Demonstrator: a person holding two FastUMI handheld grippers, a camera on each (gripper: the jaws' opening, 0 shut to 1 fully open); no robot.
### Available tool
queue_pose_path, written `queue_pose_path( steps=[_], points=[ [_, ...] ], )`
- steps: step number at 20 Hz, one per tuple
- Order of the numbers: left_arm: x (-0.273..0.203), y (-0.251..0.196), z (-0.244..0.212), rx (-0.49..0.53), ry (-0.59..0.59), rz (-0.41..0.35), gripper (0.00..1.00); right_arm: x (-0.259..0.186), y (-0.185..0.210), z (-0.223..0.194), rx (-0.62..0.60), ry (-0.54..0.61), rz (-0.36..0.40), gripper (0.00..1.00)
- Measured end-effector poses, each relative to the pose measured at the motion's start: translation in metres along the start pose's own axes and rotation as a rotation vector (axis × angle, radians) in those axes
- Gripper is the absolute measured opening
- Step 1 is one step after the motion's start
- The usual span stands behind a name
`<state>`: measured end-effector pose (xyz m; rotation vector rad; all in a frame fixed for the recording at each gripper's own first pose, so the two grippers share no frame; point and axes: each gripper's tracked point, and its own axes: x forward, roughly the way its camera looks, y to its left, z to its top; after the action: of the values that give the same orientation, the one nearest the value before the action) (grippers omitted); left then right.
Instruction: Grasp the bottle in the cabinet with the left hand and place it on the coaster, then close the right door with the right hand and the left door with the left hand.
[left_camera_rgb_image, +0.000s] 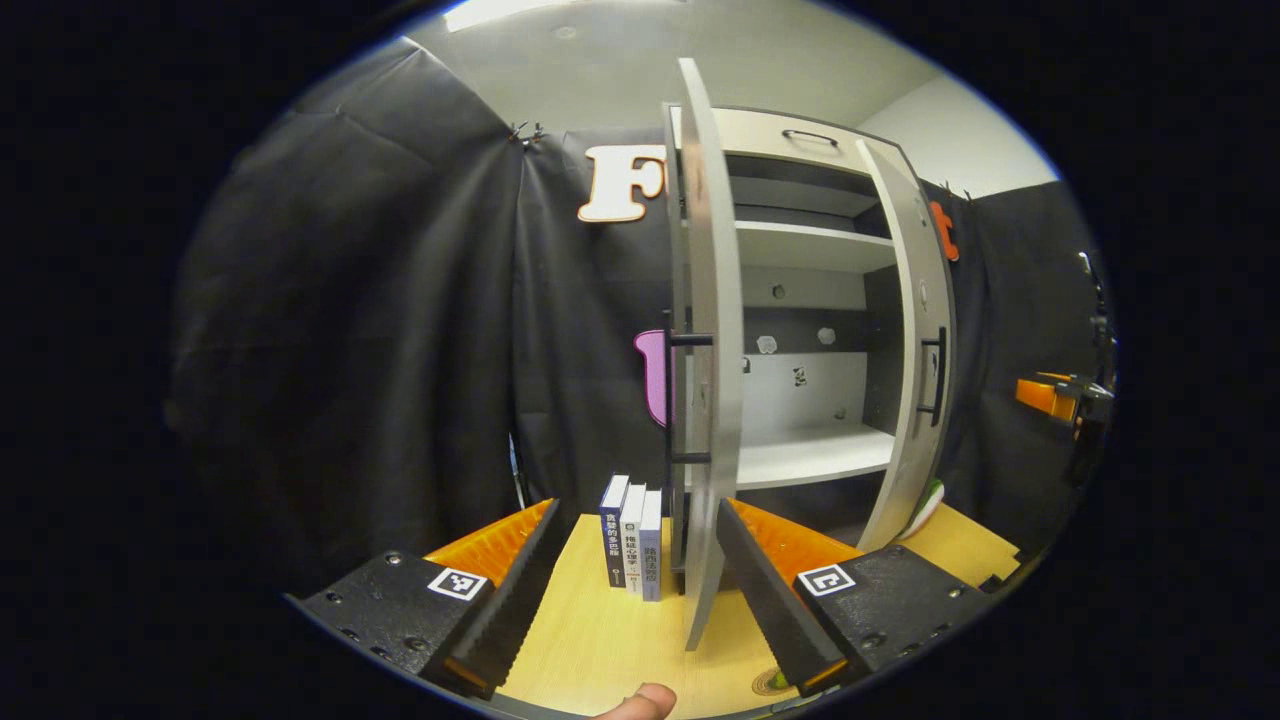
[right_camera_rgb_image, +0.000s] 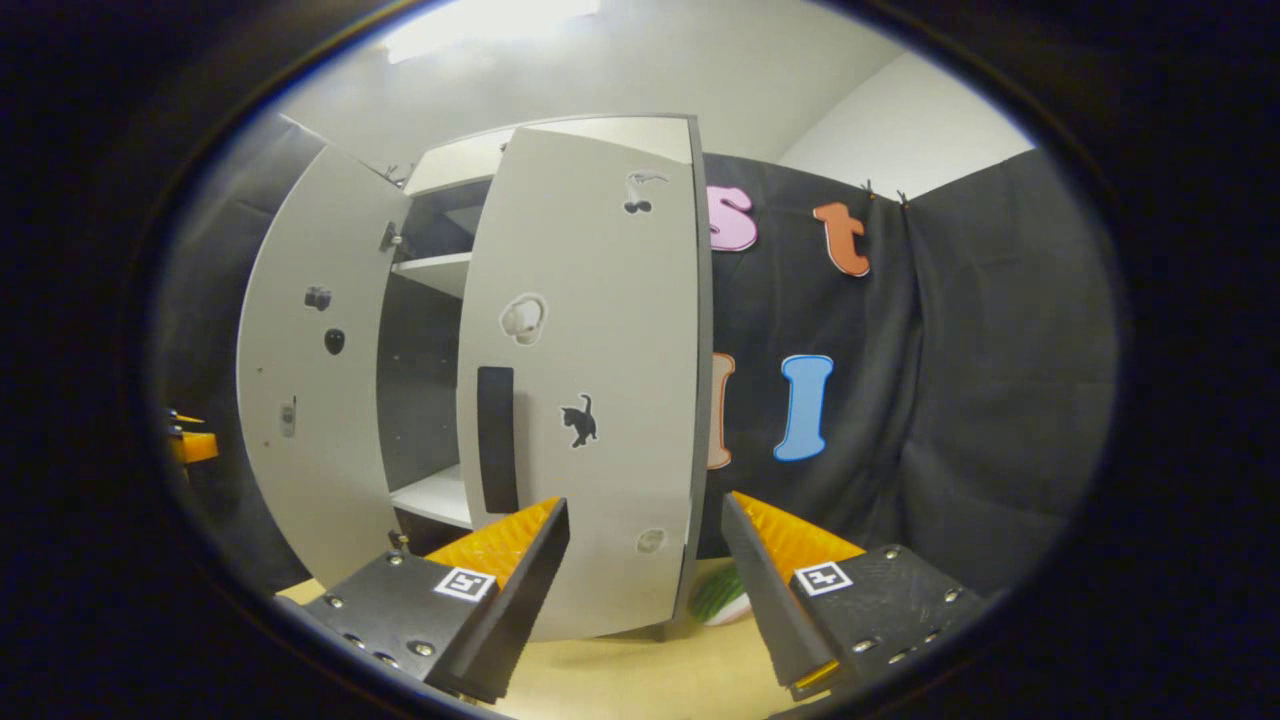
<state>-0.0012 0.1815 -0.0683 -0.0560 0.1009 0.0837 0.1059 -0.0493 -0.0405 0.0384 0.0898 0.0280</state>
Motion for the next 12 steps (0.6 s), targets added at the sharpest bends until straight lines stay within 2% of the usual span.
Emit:
queue_pose_path(
  steps=[4,8,11,12],
  points=[
    [0.026,0.045,0.011,-0.018,-0.012,0.060,0.99,-0.011,0.002,-0.001,-0.012,0.004,0.015,0.91],
    [0.050,0.076,0.017,-0.006,-0.001,0.099,0.96,-0.024,0.004,0.002,0.017,-0.012,0.037,0.93],
    [0.063,0.076,0.029,-0.022,-0.011,0.093,0.95,-0.034,0.008,0.005,0.033,-0.029,0.056,0.92],
    [0.066,0.074,0.035,-0.009,-0.017,0.088,0.95,-0.036,0.007,0.005,0.031,-0.032,0.052,0.96]
  ],
)
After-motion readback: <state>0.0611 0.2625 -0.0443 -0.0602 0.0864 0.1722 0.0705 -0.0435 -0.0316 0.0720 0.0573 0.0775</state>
